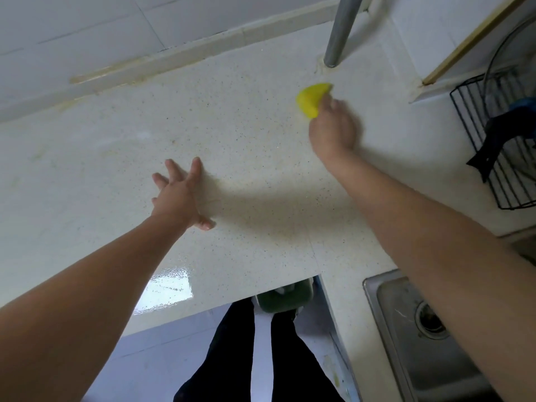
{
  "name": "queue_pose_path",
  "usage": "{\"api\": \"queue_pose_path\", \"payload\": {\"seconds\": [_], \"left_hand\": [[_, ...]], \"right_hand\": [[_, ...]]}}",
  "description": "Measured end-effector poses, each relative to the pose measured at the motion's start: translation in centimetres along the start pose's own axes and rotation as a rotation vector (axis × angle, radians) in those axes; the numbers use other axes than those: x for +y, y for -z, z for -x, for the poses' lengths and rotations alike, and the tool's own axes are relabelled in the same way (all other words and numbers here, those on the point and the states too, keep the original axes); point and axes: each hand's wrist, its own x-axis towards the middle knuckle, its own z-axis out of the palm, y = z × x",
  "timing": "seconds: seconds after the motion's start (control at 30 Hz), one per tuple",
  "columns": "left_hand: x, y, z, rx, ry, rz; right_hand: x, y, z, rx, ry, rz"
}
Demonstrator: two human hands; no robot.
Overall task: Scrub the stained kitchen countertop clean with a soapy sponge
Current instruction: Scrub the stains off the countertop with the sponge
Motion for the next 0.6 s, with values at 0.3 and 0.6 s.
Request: {"api": "queue_pose_path", "payload": {"seconds": [0.3,0.6], "left_hand": [[0.1,0.4,0.4,0.029,-0.012,0.008],[0.4,0.7,0.7,0.009,-0.009,-0.015]], "right_hand": [[-3.3,-1.9,16.8,-0.309,0.813,-0.107],[4.1,0.1,7.9,-0.049,-0.102,0.031]]}}
